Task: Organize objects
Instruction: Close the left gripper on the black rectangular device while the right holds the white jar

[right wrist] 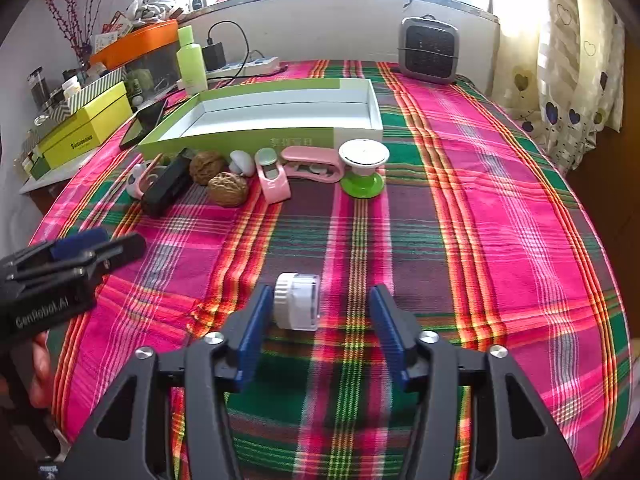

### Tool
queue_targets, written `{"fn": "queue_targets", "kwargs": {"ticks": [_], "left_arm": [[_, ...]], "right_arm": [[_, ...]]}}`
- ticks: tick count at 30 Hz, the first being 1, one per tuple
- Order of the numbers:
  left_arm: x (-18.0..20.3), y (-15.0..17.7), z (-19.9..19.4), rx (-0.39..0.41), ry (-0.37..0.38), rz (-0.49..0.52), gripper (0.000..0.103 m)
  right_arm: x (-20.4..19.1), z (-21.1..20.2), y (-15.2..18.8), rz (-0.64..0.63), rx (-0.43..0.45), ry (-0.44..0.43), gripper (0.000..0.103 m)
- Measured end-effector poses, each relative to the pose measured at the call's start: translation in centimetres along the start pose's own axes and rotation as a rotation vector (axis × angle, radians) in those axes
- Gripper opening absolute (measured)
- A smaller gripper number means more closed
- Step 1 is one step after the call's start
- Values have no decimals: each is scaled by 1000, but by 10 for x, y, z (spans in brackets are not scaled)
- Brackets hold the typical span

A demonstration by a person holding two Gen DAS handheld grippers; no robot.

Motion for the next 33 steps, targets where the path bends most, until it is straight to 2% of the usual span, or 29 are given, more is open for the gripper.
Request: {"fn": "queue_targets", "kwargs": {"ticks": [6, 8, 11, 18, 26, 29, 30, 33], "left_arm": [[1, -11, 3, 10, 4, -4, 65], [2, -14, 6, 4, 19, -7, 62], [5, -17, 10, -1, 28, -13, 55], [3, -26, 22, -26, 29, -59, 46], [5, -31, 30, -39, 21, -73, 44], [6, -30, 32, -44, 13, -71, 35], [7, -30, 32, -48, 22, -70, 28], [9, -30, 31, -47, 20, -66, 26]], "right_arm": [[4, -1, -2, 9, 5, -9, 35], [4, 0, -3, 5, 7, -15, 29], [2, 1, -4, 2, 7, -22, 27], [3, 4, -9, 2, 14, -36, 26], [0, 10, -16, -9, 12, -57, 26], [1, 11, -17, -8, 10, -62, 26], [1, 11, -17, -7, 10, -63, 26], [2, 11, -16, -2, 10, -70, 26]]}}
Point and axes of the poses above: each gripper's, at about its wrist camera, not at the fingertips, and z roughly the way its jaws point, x to its right, y to its underside, the point moved 8 cm from there along z, roughly the way its jaws point, and after that the axes turned 13 degrees about -y, right-handed, at the moved point
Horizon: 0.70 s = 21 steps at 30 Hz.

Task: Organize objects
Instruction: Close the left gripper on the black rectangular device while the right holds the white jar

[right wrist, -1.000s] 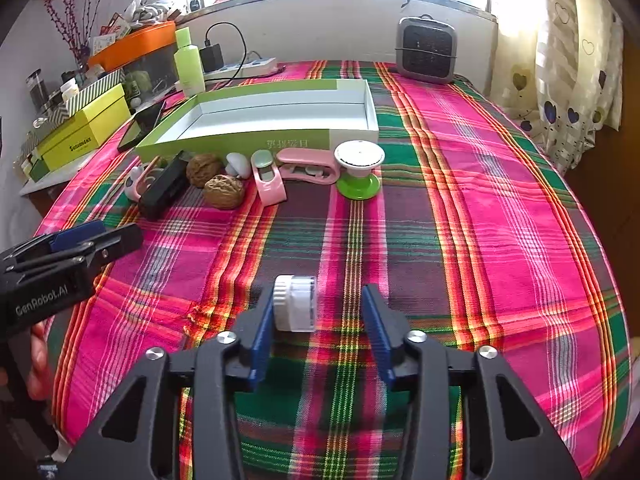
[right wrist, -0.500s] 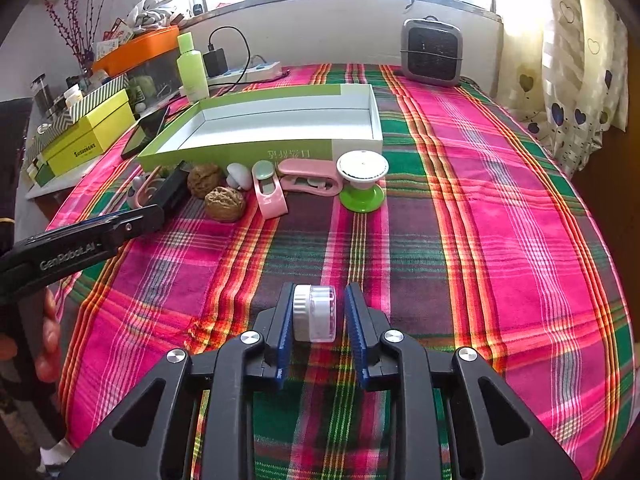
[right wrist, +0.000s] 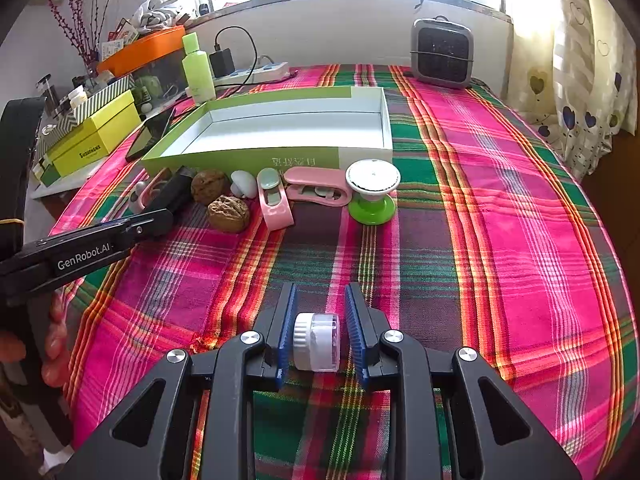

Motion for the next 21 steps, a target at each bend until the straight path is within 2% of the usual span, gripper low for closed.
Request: {"fn": "queue_targets", "kwargs": {"ticks": [10, 13, 21], "left_arm": [[-1, 9, -7, 2, 13, 19, 25], [0, 15, -12, 8, 17, 47, 20], [5, 25, -21, 13, 44, 112, 20]], "right_arm": [[0, -3, 3, 0, 4, -11, 22], [2, -5, 4, 6, 6, -13, 22], [3, -7, 7, 5, 5, -15, 22]]}}
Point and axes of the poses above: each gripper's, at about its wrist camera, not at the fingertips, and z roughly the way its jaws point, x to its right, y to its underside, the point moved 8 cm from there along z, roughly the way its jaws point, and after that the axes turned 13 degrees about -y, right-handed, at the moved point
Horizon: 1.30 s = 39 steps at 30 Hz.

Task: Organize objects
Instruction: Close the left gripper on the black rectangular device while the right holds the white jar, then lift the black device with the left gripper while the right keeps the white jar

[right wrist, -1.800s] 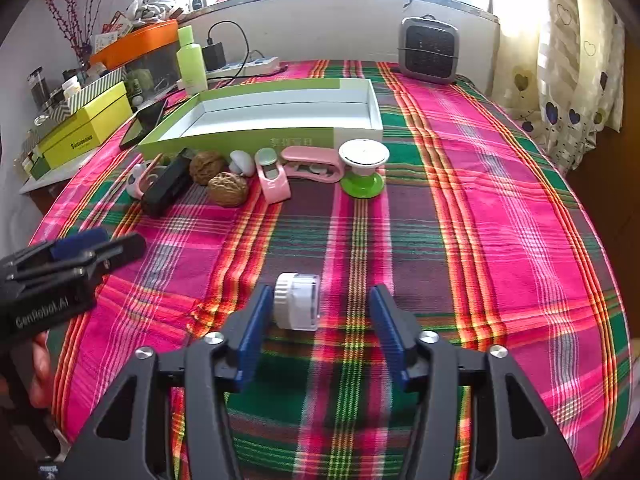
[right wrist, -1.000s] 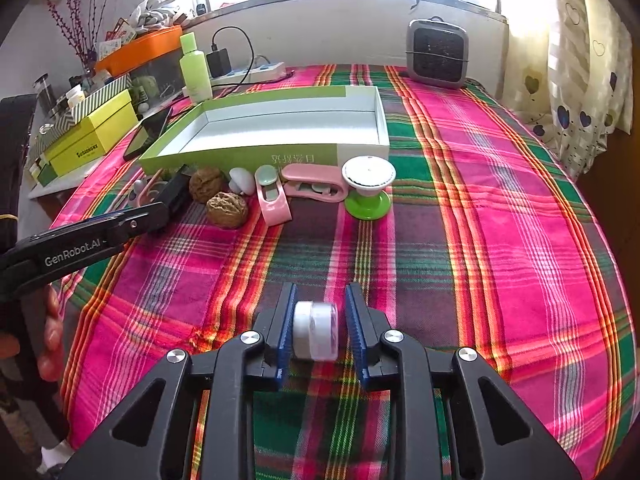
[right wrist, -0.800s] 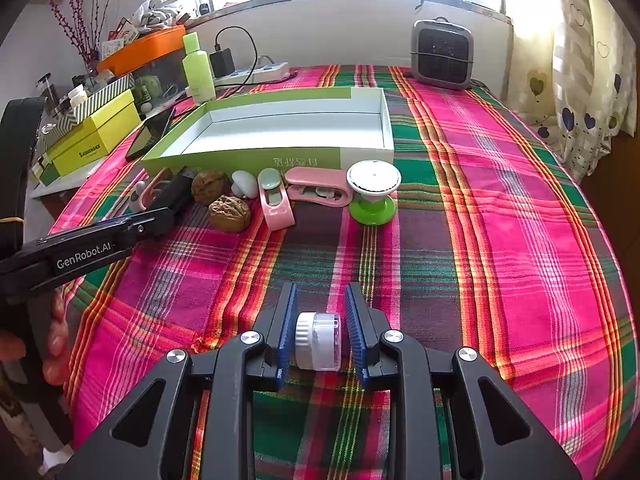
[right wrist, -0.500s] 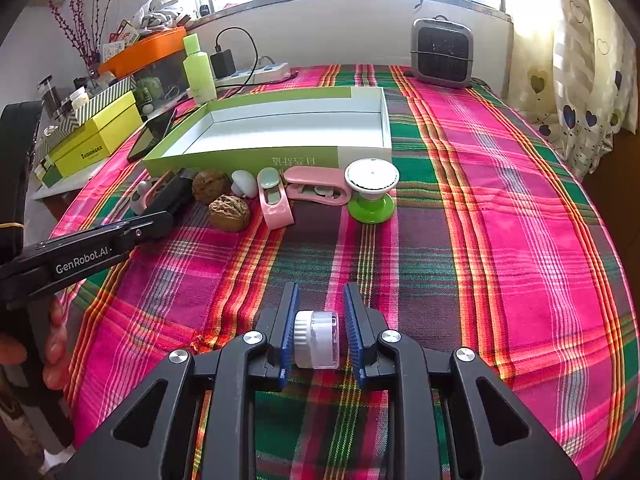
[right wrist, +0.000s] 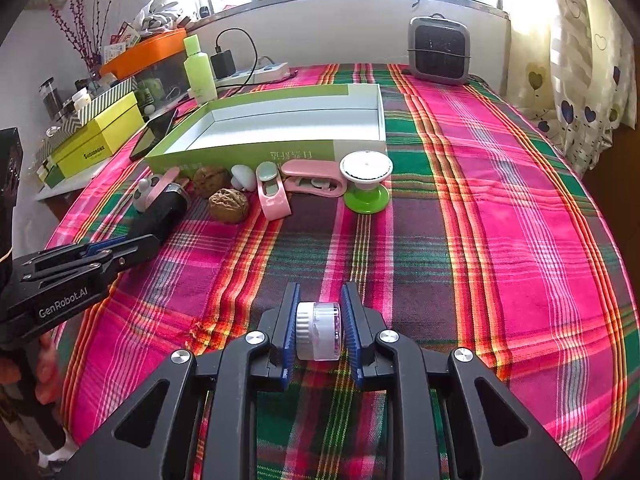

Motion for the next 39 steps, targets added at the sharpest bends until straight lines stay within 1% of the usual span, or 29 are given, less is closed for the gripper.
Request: {"fn": "queue_targets", "kwargs": {"ticks": [2, 4, 10, 12, 17, 19, 22, 24, 27, 32, 36, 39], "left_arm": [[2, 0, -2, 0, 13, 10, 20], [4, -1, -4, 8, 38, 13, 28], [1, -9, -8, 22, 101, -49, 38], [-1, -10, -5, 13, 112, -75, 40], [-9, -11, 5, -31, 128, -159, 40], [-11, -11, 9, -38, 122, -166, 40], [-13, -12, 8, -32, 118, -179, 40], [-18, -14, 5, -18, 107, -202, 40], [-23, -15, 2, -6, 111, -231, 40], [-30, -18, 3, 3, 73, -246, 40], [-30, -17, 3, 1, 73, -248, 40], [-26, -16, 5, -6, 89, -251, 40]], "right_arm": [[0, -1, 1, 0, 0, -8, 22], [0, -2, 2, 3, 3, -17, 22], [-1, -7, 4, 8, 15, -48, 22], [-1, -8, 5, 4, 18, -46, 25], [-1, -10, 8, 9, 19, -45, 26], [-1, -10, 9, 11, 18, -50, 26], [0, -11, 10, 12, 17, -46, 26], [1, -11, 10, 20, 19, -53, 26], [1, -11, 10, 17, 20, -54, 26], [1, -11, 11, 20, 24, -60, 26], [1, -12, 11, 24, 30, -66, 26], [2, -13, 11, 30, 39, -67, 26]]}}
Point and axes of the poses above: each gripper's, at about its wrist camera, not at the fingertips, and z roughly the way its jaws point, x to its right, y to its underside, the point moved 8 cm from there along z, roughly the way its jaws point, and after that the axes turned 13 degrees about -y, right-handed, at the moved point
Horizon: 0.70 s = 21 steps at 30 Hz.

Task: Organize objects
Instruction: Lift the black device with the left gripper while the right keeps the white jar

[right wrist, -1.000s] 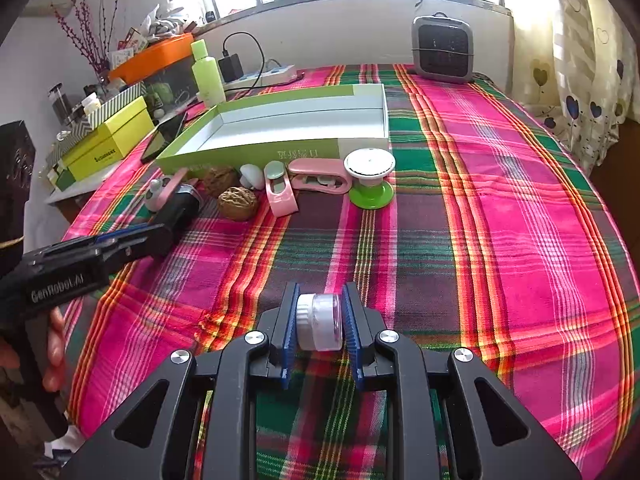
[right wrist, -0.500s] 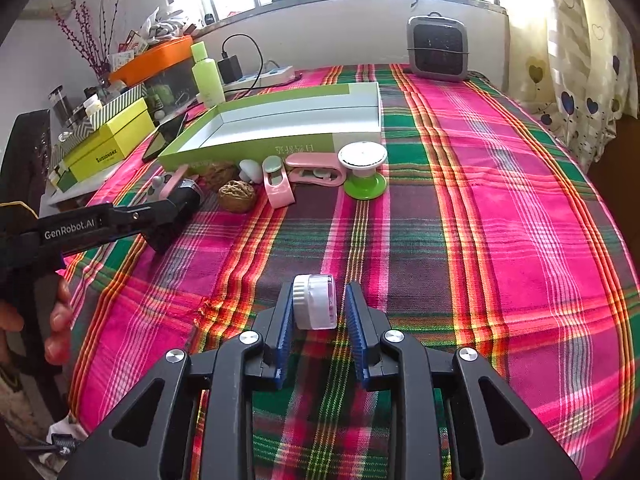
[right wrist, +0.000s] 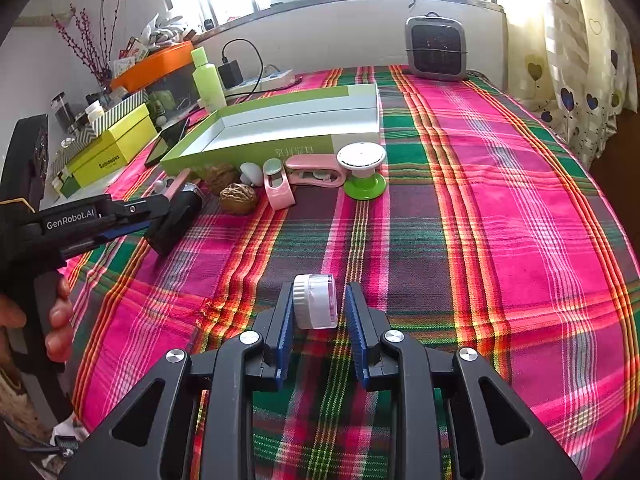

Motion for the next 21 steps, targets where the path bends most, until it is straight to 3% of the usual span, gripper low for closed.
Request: {"fn": "queue_targets", "kwargs": {"ticks": [7, 10, 21], "left_arm": [[11, 5, 5, -20, -5, 20, 39], [15, 7, 3, -24, 27, 20, 39], [24, 12, 6, -33, -30, 75, 39]], "right_arm": [[0, -2, 0, -2, 2, -5, 26], [1, -1, 1, -3, -2, -5, 26], [1, -2, 1, -8, 0, -9, 26]]}}
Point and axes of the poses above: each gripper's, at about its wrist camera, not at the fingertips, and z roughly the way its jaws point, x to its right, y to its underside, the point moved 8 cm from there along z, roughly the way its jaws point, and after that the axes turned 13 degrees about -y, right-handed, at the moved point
